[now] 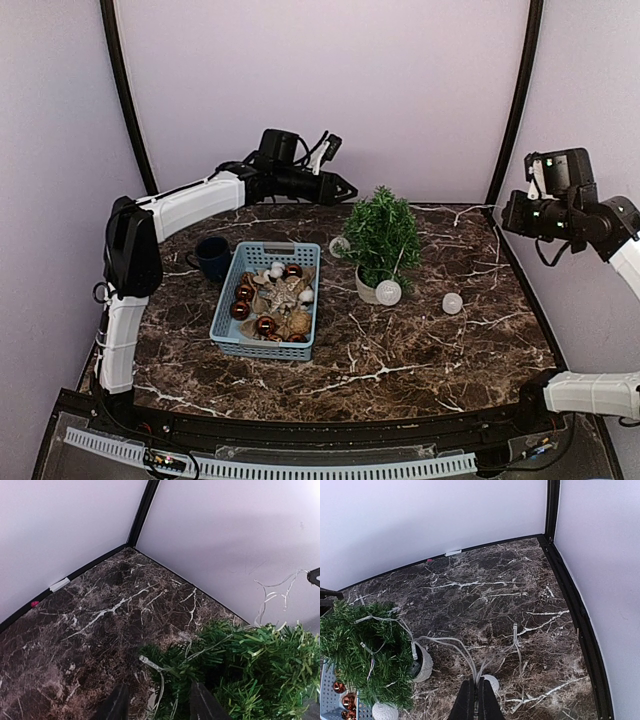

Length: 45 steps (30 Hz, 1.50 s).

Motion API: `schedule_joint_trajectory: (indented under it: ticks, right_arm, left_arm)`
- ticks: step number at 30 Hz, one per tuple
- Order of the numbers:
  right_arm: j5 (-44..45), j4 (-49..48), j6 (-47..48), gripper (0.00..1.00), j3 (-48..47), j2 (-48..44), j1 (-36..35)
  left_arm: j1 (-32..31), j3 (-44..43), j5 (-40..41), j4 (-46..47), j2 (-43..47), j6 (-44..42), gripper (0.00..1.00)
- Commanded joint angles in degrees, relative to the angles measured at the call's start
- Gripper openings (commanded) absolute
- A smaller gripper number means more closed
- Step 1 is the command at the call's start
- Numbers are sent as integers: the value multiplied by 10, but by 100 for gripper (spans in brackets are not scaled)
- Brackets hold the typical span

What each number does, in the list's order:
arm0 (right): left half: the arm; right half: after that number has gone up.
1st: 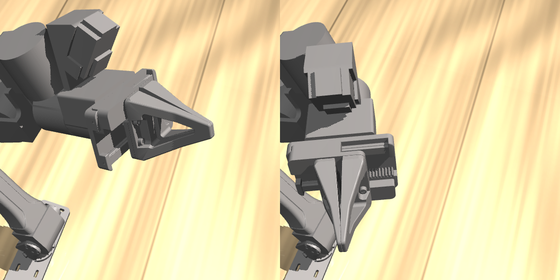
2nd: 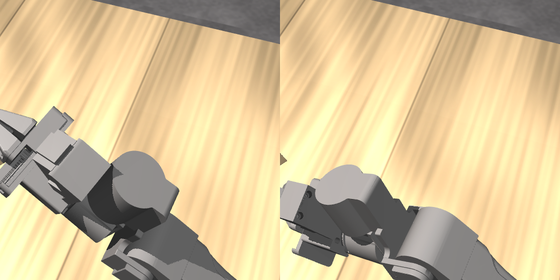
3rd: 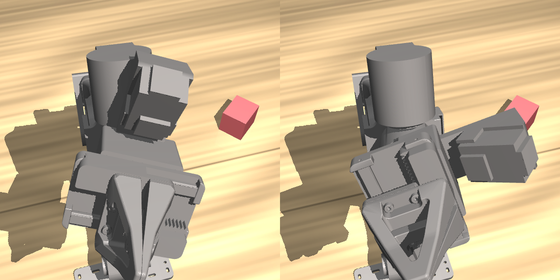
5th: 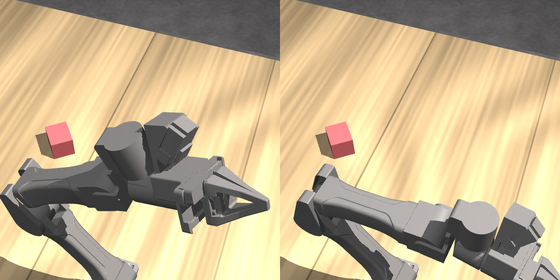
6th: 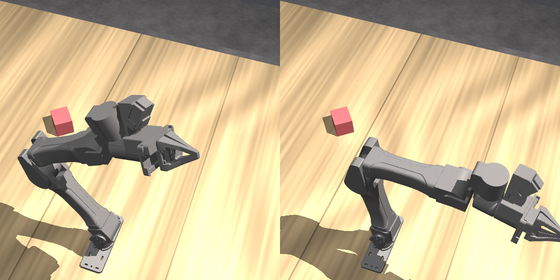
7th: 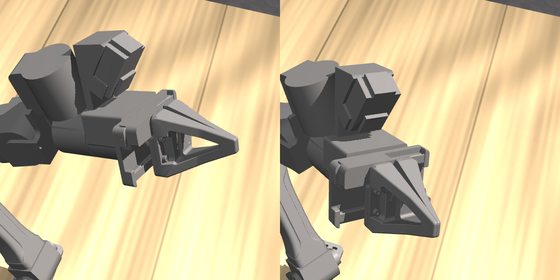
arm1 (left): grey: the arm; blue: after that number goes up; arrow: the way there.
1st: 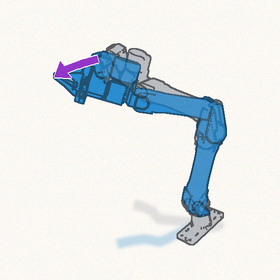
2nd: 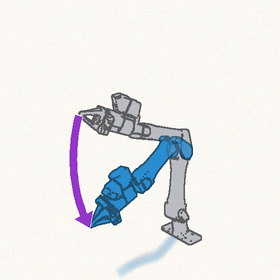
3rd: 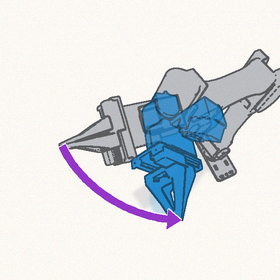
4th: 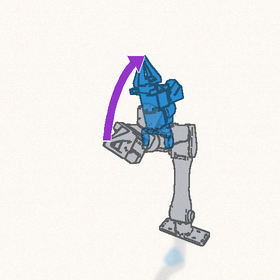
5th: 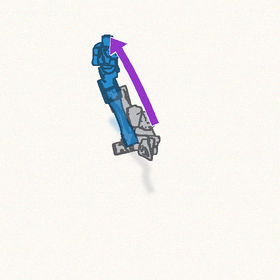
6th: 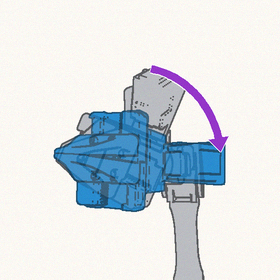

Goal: Decorate the small christmas tree

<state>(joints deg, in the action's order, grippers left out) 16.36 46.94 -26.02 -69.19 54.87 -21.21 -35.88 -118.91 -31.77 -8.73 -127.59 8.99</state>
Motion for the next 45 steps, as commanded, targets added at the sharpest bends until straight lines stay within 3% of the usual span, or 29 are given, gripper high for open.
schedule_joint_trajectory:
  ticks: [1, 6, 13, 18, 27, 32, 40, 45]
  right_arm:
    - [18, 16, 2, 0, -12, -5, 4]
    - [40, 12, 11, 0, -2, 14, 4]
    - [54, 7, 3, 0, 4, 44, 12]
    - [51, 14, 4, 0, 6, 45, 28]
    - [41, 56, 9, 0, -23, 15, 45]
    - [56, 97, 11, 0, -46, -2, 45]
    - [89, 128, 10, 0, -44, -9, 46]
    - [76, 138, 3, 0, -44, -15, 46]
  left_arm:
    - [2, -4, 30, -21, 52, -21, 46]
    - [-8, 45, 30, -13, 113, -37, 63]
    - [-70, 119, 149, -23, 208, -83, 78]
    - [-122, 110, 197, -24, 210, -109, 84]
    - [-149, 57, 221, -26, 142, -109, 90]
    - [-152, 56, 241, -17, 126, -109, 83]
    - [-152, 54, 246, 4, 115, -107, 52]
    - [-152, 53, 242, 8, 112, -109, 40]
